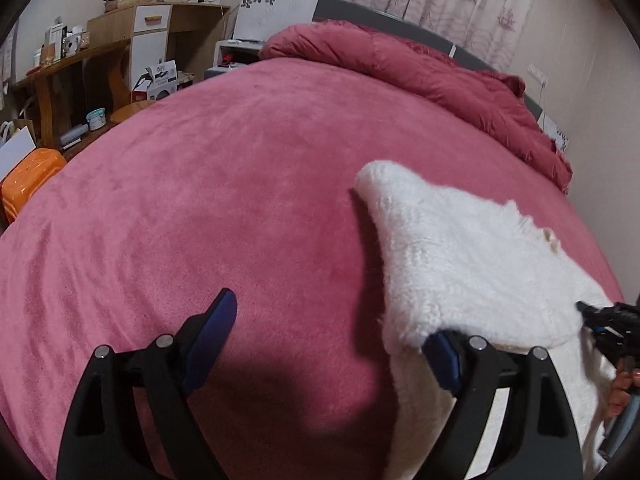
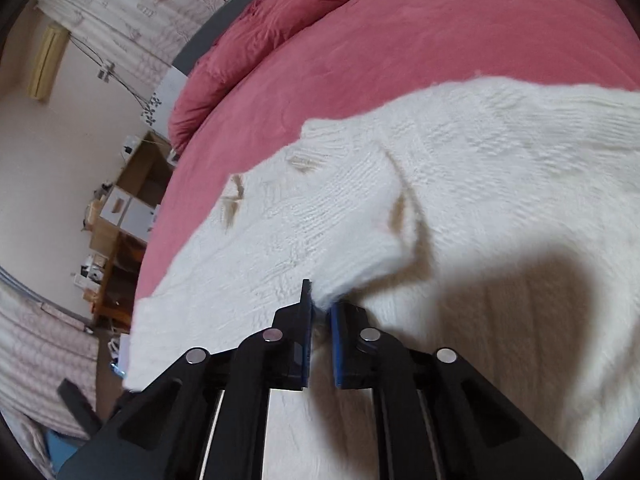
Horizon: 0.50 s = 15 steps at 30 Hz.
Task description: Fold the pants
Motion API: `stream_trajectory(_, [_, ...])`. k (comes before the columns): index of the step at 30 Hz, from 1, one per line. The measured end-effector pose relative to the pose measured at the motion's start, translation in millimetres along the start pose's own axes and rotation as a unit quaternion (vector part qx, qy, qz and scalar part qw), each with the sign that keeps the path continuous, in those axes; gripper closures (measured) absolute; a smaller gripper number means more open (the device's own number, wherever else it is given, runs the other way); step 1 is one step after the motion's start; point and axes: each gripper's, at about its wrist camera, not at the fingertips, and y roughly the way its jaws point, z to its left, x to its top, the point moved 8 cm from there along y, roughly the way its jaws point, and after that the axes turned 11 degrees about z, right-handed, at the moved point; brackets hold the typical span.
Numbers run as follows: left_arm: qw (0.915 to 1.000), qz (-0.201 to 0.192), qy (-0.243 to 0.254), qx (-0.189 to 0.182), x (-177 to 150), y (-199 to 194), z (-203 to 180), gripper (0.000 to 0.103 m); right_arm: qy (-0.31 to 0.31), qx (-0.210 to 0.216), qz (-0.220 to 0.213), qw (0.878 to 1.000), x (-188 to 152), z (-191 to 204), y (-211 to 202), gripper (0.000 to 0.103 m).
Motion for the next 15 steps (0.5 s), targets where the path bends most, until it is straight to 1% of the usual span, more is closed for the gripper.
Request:
stream_trajectory(1, [0.9999, -0.010, -0.004, -0.005, 3, -4, -1, 0.019, -0.010, 0.007, -0.006, 1.000, 2, 7, -3, 0.097])
stream_trajectory(3, [0.9996, -0.026, -0.003, 0.008, 5, -10, 0, 0.019, -0.038, 0.035, -0.031, 0.998, 6, 30, -16, 0.097])
stream_trajectory(5, [0.9992, -0.027, 0.000, 0.028, 4, -8, 2, 0.019, -0.051, 0.041, -0.046, 0.997, 6, 39, -25, 0.097])
stream_trajectory(6, [0.9990, -0.022, -0.003, 0.037, 1, -6, 6, 0.019, -0.054, 0.035, -0.048, 0.997, 6, 38, -27, 0.097])
stream_trajectory(7, [0.9988, -0.007, -0.013, 0.047, -4, 1, 12, 0.019, -0.051, 0.015, -0.048, 0.997, 5, 32, -26, 0.097])
stream_trajectory(8, [0.9987, 0.001, -0.018, 0.049, -7, 2, 15, 0.019, -0.046, -0.010, -0.045, 0.998, 6, 24, -22, 0.097])
stream_trajectory(9, [0.9986, 0.004, -0.019, 0.049, -11, 5, 17, 0.018, -0.034, -0.034, -0.035, 0.998, 6, 11, -14, 0.097])
stream_trajectory(10, [0.9984, 0.000, -0.010, 0.056, -12, 4, 15, 0.017, -0.023, -0.044, -0.021, 0.999, 4, 0, -5, 0.097])
stream_trajectory(11, [0.9978, 0.006, 0.001, 0.066, -14, 5, 13, 0.017, -0.018, -0.047, -0.010, 0.999, 2, -5, 3, 0.097])
stream_trajectory(12, [0.9969, 0.013, 0.011, 0.076, -15, 5, 11, 0.017, -0.017, -0.039, -0.006, 0.999, 1, -9, 8, 0.097])
stream_trajectory(15, [0.9967, 0.026, 0.025, 0.072, -21, 0, 10, 0.015, -0.018, -0.028, -0.010, 0.999, 2, -11, 2, 0.096])
